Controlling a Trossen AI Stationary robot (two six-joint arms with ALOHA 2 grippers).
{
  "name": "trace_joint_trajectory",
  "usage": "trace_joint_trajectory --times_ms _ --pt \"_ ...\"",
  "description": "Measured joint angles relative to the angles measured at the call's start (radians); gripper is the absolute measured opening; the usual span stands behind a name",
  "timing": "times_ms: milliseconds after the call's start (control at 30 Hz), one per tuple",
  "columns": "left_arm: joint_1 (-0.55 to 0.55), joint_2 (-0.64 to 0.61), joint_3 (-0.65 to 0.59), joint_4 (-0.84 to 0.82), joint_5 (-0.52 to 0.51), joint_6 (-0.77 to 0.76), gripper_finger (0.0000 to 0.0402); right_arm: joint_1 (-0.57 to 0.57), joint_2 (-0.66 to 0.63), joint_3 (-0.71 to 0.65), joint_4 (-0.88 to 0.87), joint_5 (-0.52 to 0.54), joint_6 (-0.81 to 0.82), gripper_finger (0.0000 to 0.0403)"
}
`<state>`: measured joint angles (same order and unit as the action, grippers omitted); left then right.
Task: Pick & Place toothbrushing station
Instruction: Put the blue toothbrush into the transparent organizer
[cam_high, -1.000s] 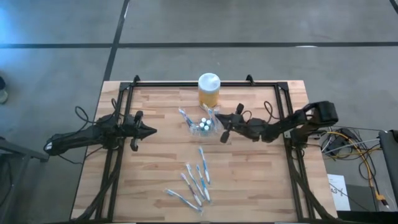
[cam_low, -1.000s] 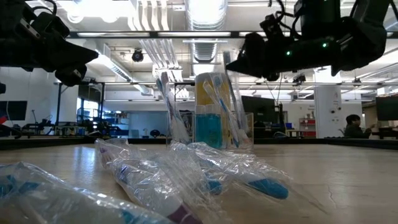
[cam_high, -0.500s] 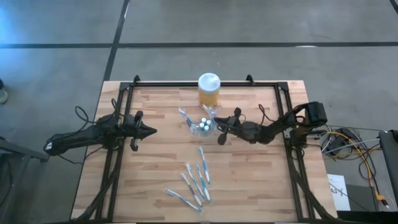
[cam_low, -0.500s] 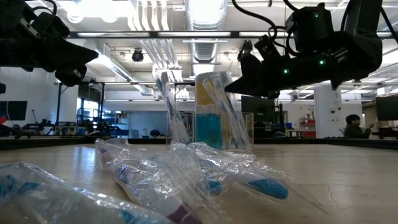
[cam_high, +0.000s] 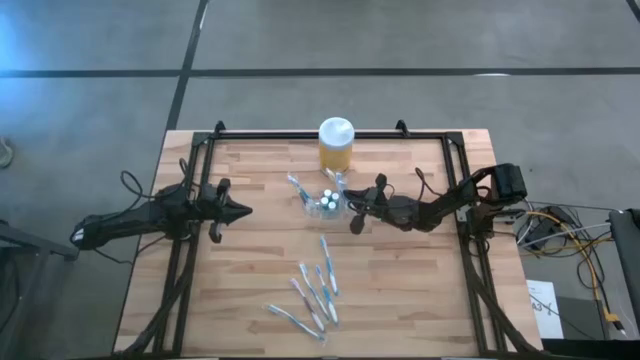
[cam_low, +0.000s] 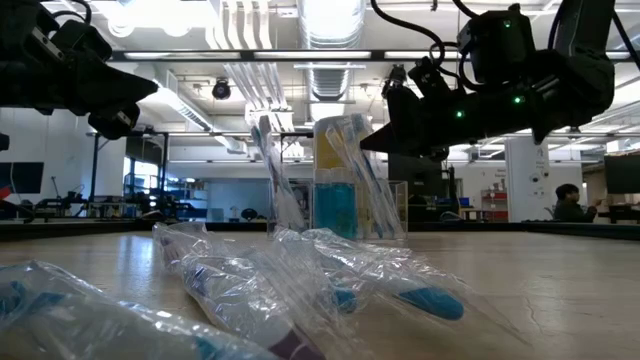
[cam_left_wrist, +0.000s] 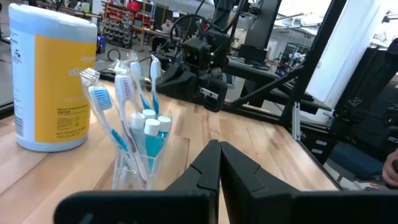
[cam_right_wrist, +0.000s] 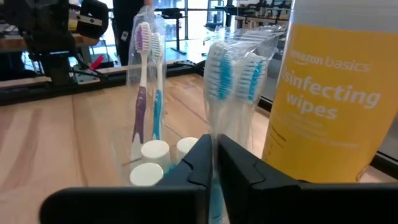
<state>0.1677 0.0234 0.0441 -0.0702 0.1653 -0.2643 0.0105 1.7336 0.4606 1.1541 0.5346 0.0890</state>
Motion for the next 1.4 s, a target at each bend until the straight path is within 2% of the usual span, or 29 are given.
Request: trace_joint_trajectory --times_ms 333,500,600,733,900,1000,1067,1200,1300,1400 --pt "0.0 0.0 0.0 -0.007 0.005 -0.014 0.001 0.0 -0.098 -0.006 -0.004 -0.004 0.014 0.0154" --pt "0.0 0.0 0.0 -0.008 0.03 -0.014 0.001 0.031 -0.228 -0.005 -0.143 -0.006 0.036 0.0188" --pt "0.0 0.0 0.0 -0.009 0.032 -0.014 0.001 0.083 -0.322 0.035 -0.32 -0.011 0.042 0.0191" --pt "0.0 0.0 0.0 -0.009 0.035 0.007 0.001 0.183 -0.405 0.18 -0.726 -0.011 0.103 0.0183" --pt "0.0 0.0 0.0 -0.006 0.039 0.046 0.001 0.294 -0.383 0.417 -1.245 0.023 0.3 0.0172" --pt "0.0 0.0 0.0 -0.004 0.042 0.055 0.001 0.342 -0.323 0.533 -1.438 0.033 0.406 0.0165" --pt "0.0 0.0 0.001 -0.001 0.047 0.056 0.001 0.366 -0.277 0.582 -1.509 0.033 0.449 0.016" --pt "0.0 0.0 0.003 0.001 0.052 0.059 0.001 0.385 -0.168 0.657 -1.529 0.01 0.49 0.015" --pt "0.0 0.0 0.006 0.0 0.058 0.07 0.001 0.393 -0.096 0.704 -1.539 -0.008 0.485 0.0142" --pt "0.0 -0.001 0.007 -0.001 0.06 0.096 0.001 0.414 -0.056 0.731 -1.521 -0.008 0.407 0.013"
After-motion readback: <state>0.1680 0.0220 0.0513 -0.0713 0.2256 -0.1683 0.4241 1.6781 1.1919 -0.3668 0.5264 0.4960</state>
